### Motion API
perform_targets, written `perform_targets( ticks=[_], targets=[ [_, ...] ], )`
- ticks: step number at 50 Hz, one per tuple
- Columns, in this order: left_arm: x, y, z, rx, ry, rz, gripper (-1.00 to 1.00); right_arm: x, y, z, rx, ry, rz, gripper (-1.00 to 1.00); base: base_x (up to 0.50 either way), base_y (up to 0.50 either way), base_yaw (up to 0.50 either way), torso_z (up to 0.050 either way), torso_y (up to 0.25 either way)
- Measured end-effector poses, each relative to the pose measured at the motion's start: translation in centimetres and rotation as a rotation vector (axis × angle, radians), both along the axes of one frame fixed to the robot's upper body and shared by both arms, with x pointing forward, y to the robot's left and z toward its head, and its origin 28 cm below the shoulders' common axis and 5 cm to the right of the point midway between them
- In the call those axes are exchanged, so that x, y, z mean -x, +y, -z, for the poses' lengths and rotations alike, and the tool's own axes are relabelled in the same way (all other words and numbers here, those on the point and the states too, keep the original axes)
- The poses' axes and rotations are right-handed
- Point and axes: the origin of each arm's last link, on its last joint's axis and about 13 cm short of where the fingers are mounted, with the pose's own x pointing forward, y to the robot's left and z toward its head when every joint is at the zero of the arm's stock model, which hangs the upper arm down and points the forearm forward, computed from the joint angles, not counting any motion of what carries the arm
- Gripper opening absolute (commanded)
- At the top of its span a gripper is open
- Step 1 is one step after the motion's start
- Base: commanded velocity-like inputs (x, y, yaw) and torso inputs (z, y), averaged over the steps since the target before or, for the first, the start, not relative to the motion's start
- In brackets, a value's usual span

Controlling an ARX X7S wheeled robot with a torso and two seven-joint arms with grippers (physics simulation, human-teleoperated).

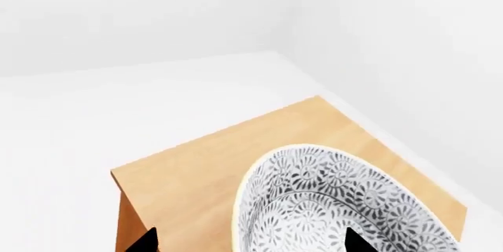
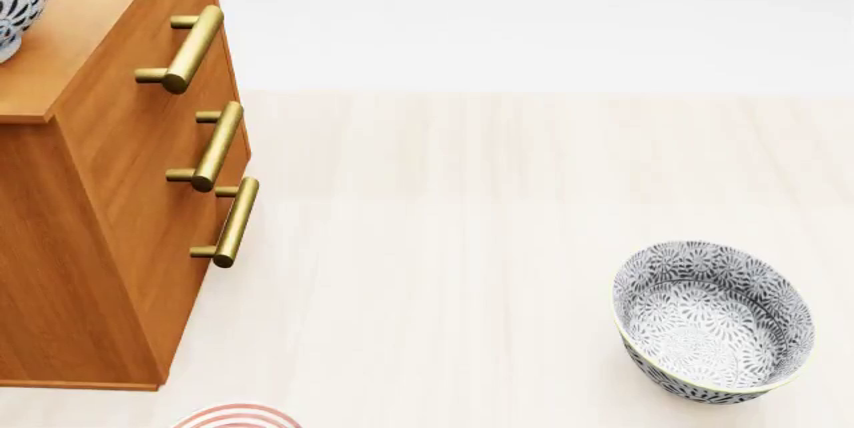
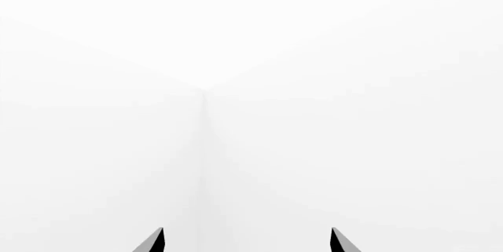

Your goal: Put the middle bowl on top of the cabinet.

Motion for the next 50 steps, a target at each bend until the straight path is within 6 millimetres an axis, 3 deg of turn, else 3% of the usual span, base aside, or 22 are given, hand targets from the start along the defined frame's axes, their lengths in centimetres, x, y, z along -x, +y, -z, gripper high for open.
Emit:
perform_targets(
  ticks=[22,50],
  targets=[
    [4.6,-2.0,-2.8,-0.241,-0.225,-0.013,1.00,0.0,0.0,0.0,0.000,0.001,0.001,1.00,0.00,0.00,0.00,0.000,0.000],
    [11.3,-5.3,-0.2,-0.399,-0.470,0.175,1.00,0.0,-0.1,0.2,0.002,0.009,0.001,1.00,0.00,0.00,0.00,0.000,0.000]
  ],
)
